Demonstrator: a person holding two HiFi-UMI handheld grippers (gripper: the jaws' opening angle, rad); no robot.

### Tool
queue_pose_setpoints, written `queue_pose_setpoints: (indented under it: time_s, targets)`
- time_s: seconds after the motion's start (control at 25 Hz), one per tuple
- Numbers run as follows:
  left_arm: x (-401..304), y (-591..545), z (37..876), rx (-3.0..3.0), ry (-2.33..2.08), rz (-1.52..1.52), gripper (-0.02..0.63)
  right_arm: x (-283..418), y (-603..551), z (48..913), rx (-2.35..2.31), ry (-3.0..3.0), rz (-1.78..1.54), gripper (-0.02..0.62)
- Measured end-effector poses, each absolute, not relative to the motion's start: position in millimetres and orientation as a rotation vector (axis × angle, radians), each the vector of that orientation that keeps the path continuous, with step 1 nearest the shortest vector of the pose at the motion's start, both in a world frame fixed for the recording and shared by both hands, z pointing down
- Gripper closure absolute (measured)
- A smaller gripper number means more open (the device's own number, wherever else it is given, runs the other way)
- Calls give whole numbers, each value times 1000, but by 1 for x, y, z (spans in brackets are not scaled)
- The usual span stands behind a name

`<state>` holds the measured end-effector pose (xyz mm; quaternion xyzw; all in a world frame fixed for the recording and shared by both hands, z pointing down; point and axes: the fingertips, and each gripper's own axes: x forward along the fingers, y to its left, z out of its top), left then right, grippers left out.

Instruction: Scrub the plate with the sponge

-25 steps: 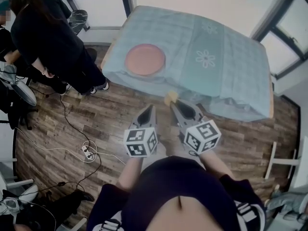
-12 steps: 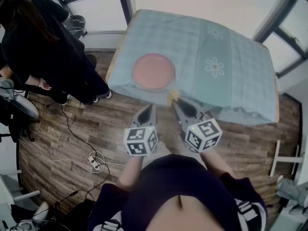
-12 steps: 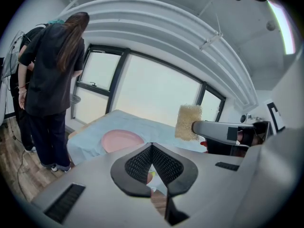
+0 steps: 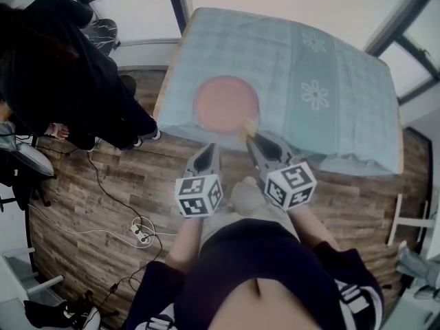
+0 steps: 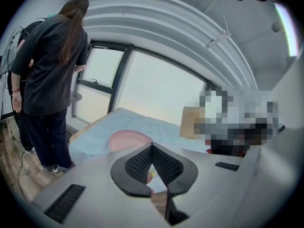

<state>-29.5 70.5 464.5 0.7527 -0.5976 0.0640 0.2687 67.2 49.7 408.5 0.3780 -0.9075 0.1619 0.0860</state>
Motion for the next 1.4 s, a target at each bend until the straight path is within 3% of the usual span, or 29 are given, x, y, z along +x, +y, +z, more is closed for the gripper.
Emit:
queue_pose_setpoints:
  time_s: [0.64, 1.4]
  targets:
    - [-93, -11, 504, 1945, -1643, 247, 603, 31, -71, 449, 1124, -2544, 373, 540]
    - [-123, -106, 563, 1906, -1546, 460, 603, 0, -173, 558, 979, -2196, 388, 540]
